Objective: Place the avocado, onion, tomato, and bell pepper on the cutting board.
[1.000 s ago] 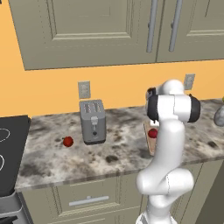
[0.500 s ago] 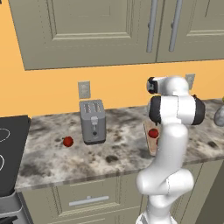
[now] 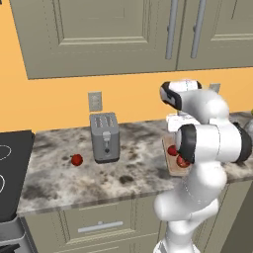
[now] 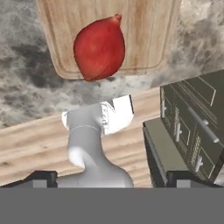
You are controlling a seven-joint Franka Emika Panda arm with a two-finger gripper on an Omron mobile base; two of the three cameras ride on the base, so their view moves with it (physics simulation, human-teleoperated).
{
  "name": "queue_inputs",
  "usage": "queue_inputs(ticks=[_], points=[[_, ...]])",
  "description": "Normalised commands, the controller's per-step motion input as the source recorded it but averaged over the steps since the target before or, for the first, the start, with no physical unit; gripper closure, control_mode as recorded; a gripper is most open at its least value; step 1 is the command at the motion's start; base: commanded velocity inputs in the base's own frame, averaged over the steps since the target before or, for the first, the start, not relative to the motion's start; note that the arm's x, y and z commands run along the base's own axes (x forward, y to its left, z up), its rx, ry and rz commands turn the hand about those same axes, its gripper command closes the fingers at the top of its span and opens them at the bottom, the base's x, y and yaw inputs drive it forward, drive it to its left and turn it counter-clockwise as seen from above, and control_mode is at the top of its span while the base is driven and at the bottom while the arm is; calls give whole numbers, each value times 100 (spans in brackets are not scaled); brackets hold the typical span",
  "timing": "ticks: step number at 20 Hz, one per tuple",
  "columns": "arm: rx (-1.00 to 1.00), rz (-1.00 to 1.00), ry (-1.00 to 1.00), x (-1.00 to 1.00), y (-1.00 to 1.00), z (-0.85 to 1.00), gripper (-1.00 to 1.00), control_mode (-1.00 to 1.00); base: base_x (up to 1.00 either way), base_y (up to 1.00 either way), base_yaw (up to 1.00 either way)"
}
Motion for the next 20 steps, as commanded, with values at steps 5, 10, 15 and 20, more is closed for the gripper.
queue_inputs(ticks=[5, 10, 15, 20], points=[[0, 14, -19, -87, 36, 47, -100, -100, 0, 0, 0], [0, 12, -20, -93, 35, 37, -100, -100, 0, 0, 0], [0, 11, -17, -80, 61, 50, -100, -100, 0, 0, 0], [0, 9, -6, -56, 99, 51, -100, -100, 0, 0, 0]])
